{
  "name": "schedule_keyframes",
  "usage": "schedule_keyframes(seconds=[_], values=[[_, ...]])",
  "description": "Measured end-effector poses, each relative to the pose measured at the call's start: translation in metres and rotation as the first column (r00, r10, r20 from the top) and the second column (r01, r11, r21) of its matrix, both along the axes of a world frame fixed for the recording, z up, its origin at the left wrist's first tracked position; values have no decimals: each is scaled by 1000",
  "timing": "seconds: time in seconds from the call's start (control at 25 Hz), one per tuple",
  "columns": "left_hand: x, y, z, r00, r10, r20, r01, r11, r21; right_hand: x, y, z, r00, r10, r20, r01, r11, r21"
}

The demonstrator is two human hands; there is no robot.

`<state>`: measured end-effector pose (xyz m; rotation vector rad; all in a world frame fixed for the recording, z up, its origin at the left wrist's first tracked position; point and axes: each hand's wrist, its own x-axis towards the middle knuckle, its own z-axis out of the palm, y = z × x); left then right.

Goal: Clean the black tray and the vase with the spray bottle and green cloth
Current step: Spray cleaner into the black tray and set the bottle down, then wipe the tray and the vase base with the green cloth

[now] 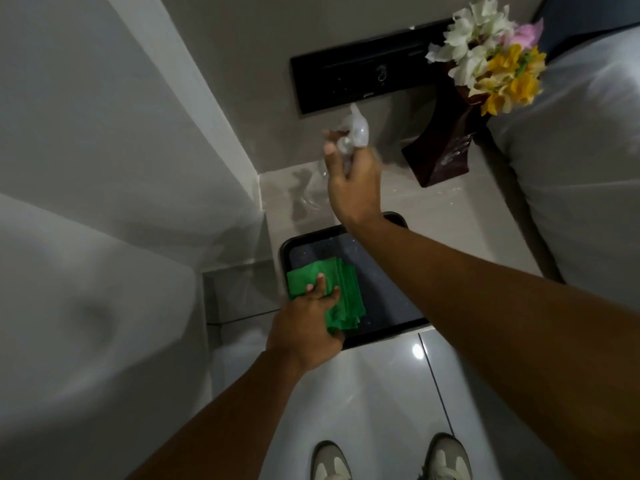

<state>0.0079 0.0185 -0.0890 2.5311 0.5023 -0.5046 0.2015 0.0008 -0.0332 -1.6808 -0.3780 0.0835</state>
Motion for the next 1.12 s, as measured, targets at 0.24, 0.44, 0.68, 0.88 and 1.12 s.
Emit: schedule_keyframes(seconds=[0.24,0.44,0.68,0.88,1.12], values=[[-3,0,-2,999,20,47,-21,1000,17,4,10,-26,969,190,157,-151,962,-229],[-4,-3,-2,999,19,46,-20,1000,11,4,14,-24,958,283,31,-252,893,-372],[-4,-3,2,1000,25,11,-25,1000,-5,-9,-1,-10,951,288,-109,-306,842,-444],[-6,8,6,969,246,-17,-236,907,-347,-76,-76,-32,910,404,90,-290,778,-557],[-4,27,-2,900,436,13,-368,774,-515,-120,-112,-75,674,727,-135,-493,306,-814]])
